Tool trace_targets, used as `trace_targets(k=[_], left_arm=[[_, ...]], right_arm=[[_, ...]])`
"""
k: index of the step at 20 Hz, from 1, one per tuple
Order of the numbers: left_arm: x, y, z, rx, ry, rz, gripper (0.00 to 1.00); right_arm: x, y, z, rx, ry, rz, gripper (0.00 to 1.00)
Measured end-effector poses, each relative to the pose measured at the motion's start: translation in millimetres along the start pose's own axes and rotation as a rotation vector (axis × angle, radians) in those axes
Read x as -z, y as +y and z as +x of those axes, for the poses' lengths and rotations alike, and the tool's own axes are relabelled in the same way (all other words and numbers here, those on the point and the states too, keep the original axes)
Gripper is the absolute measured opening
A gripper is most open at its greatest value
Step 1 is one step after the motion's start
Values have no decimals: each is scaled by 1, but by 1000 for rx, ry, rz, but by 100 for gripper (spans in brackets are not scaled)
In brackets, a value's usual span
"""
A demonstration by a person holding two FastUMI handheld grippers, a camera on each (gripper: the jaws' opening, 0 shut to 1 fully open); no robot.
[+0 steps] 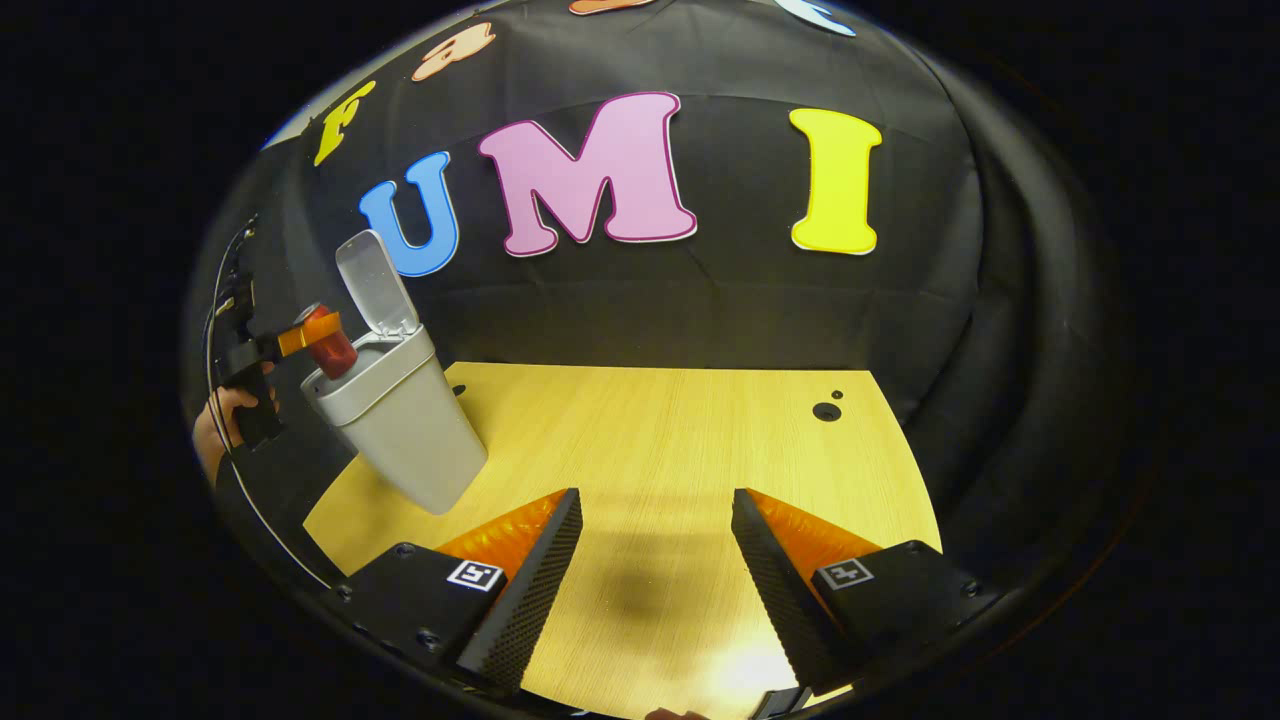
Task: Press the lid of the desktop garbage bin to open it, pick up the crumpled paper on the desktop and throw it into the bin, then pick up the pop can on the desktop and drop it into the bin, and finally close the garbage bin lid.
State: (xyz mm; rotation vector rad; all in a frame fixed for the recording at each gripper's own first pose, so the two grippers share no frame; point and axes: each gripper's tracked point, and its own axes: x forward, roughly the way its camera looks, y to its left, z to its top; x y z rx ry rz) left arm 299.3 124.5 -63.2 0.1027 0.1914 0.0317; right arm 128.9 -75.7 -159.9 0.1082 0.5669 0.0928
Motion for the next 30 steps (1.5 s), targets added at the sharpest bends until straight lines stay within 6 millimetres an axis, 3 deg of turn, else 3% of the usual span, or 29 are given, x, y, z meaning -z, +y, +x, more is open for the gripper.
trace_targets(k=[2, 4, 6, 10, 16, 19, 24, 30], left_arm=[[15, 0, 5, 2, 19, 21, 84], [57, 5, 13, -20, 131, 68, 84], [76, 8, 29, -43, 153, -7, 88], [75, 20, 19, -64, 157, -11, 86], [71, 20, 20, -43, 143, -18, 86], [37, 12, 15, -9, 74, 2, 86], [-47, -2, 10, 37, -52, -31, 85], [-135, 7, 23, 77, -169, -78, 85]], right_arm=[[3, -1, -1, 6, 5, 5, 97], [8, -3, -2, 12, 17, 9, 97], [12, -1, 0, 7, 33, 18, 98], [13, 1, 1, 10, 42, 7, 99], [10, 2, 6, 8, 45, 14, 99], [8, 3, 8, 6, 44, 8, 99], [2, 7, 8, -4, 28, 6, 99], [0, 1, 3, 4, 14, -9, 99]])
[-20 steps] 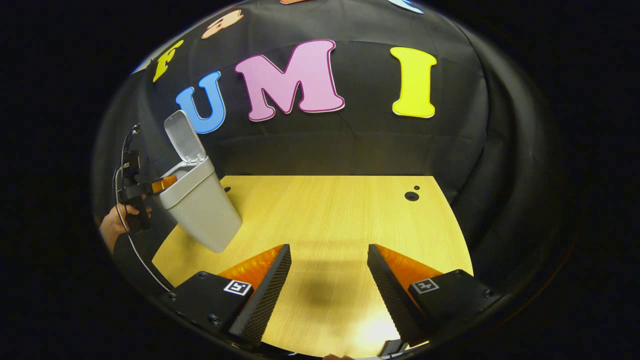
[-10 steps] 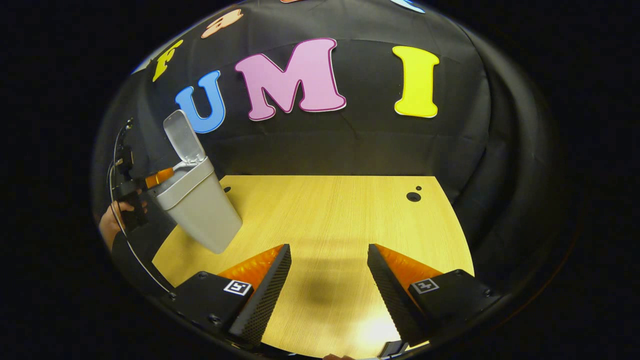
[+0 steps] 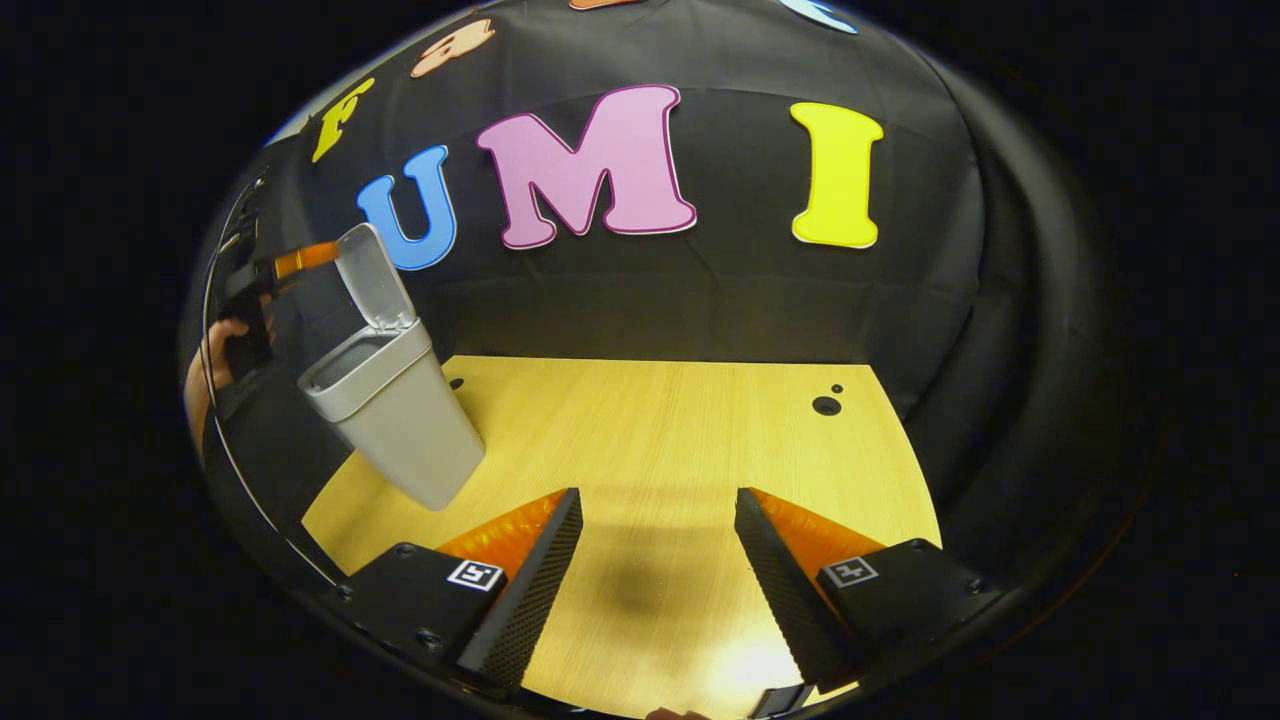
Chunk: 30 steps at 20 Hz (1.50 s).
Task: Press the lid of the desktop garbage bin to open it, pick up the crumpled paper on the desktop and throw it into the bin, then pick up the pop can on the desktop and drop it into the bin, and finally close the garbage bin lid.
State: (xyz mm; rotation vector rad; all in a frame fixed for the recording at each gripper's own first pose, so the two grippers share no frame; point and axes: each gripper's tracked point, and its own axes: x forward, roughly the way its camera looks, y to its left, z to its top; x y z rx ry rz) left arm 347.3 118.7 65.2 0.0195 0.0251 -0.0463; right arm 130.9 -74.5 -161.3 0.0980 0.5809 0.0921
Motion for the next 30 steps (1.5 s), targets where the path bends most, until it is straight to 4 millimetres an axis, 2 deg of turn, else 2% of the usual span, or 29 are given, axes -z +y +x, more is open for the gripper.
trace_targets(k=[3, 6, 9, 12, 13, 15, 20, 23, 26, 30], left_arm=[[-34, 7, 19, 14, -53, 30, 85], [-49, 5, 34, 40, -54, 56, 85], [-45, 2, 56, 54, -20, 64, 85], [-26, 0, 73, 65, 45, 54, 84], [-18, 2, 75, 58, 77, 67, 85], [-20, 0, 74, 67, 77, 82, 86], [-13, 3, 56, 73, 132, 83, 85], [-5, 5, 31, 78, 160, 83, 85], [12, 10, -1, 90, 175, 81, 86], [46, 10, -31, 108, 239, 98, 86]], right_arm=[[0, -3, -3, 3, -8, 8, 99], [3, -5, -6, 7, -10, 21, 99], [7, -4, -6, 3, -3, 26, 99], [4, -2, -7, -3, -12, 30, 99], [3, -3, -7, -1, -16, 32, 99], [3, -5, -8, 4, -14, 35, 99], [10, -7, -6, 7, 0, 40, 99], [9, -4, -5, -1, -2, 39, 99], [10, -2, -3, -7, 0, 37, 99], [13, 7, 1, -25, 15, 30, 99]])
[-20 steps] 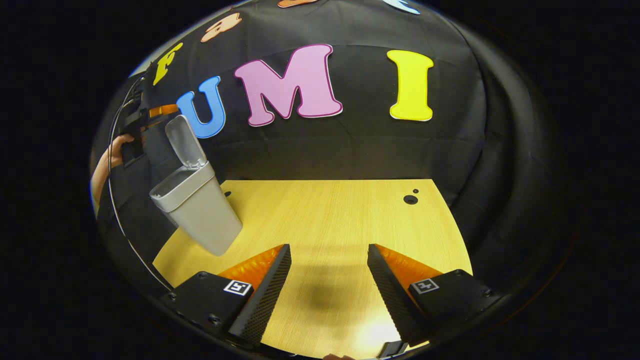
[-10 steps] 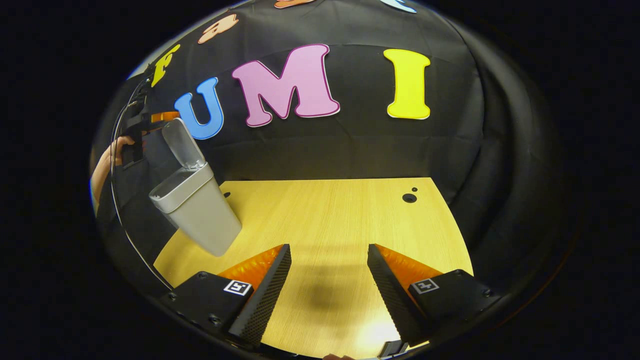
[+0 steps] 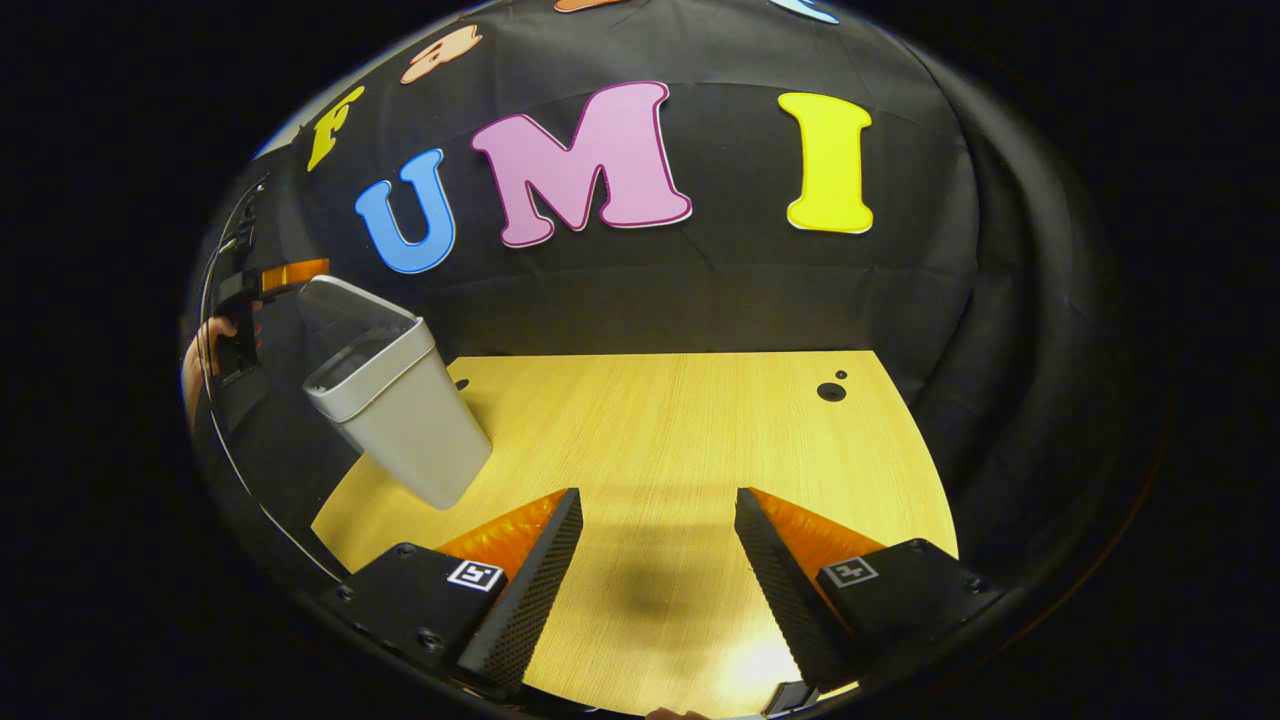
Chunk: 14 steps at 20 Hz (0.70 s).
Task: Press the lid of the desktop garbage bin to open it, pick up the crumpled paper on the desktop and throw it into the bin, then pick up the pop can on the desktop and drop it into the bin, and finally close the garbage bin lid.
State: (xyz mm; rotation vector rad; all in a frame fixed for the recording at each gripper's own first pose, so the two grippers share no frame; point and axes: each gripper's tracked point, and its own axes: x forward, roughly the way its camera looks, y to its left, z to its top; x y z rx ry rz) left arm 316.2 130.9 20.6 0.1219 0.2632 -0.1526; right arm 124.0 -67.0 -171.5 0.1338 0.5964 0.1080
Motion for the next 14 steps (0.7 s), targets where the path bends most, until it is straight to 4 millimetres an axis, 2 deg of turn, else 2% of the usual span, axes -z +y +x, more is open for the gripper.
trace_targets(k=[7, 14], left_arm=[[55, -5, -16, 39, 120, -2, 86], [99, -13, -8, 91, 255, 9, 86]], right_arm=[[4, 12, 0, -18, 5, -19, 99], [11, 11, 1, -14, 6, -11, 99]])
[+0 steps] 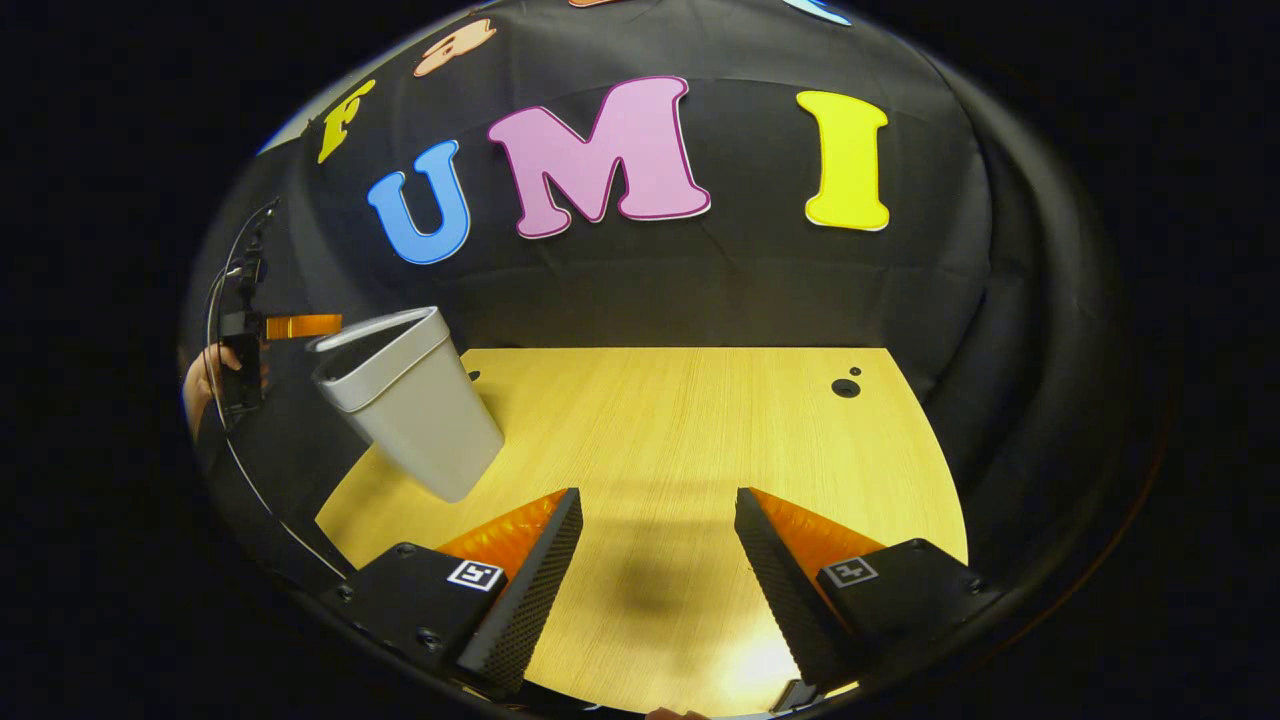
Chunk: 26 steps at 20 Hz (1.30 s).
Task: Press the lid of the desktop garbage bin to open it, pick up the crumpled paper on the desktop and throw it into the bin, then pick up the pop can on the desktop and drop it into the bin, and finally close the garbage bin lid.
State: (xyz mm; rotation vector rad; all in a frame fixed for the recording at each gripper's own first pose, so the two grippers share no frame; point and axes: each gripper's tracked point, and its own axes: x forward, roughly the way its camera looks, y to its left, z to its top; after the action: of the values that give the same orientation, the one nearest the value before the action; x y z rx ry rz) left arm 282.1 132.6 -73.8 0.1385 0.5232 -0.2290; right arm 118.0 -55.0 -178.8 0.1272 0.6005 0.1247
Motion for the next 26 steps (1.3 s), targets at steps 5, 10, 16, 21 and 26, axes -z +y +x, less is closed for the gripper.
trace_targets(k=[5, 10, 16, 21, 26], left_arm=[[27, -4, 11, 9, 73, 37, 88], [30, -6, 13, 41, 114, 20, 88], [39, -7, 16, 54, 131, 27, 90], [29, -8, 16, 33, 69, 25, 89], [13, -27, -2, -40, -50, 49, 88]], right_arm=[[6, -9, -2, 18, 2, -4, 99], [7, -19, -6, 36, -3, 8, 99], [12, -22, -13, 40, -7, 8, 99], [18, -27, -22, 48, -4, 7, 99], [-3, -21, -42, 53, -64, -17, 99]])
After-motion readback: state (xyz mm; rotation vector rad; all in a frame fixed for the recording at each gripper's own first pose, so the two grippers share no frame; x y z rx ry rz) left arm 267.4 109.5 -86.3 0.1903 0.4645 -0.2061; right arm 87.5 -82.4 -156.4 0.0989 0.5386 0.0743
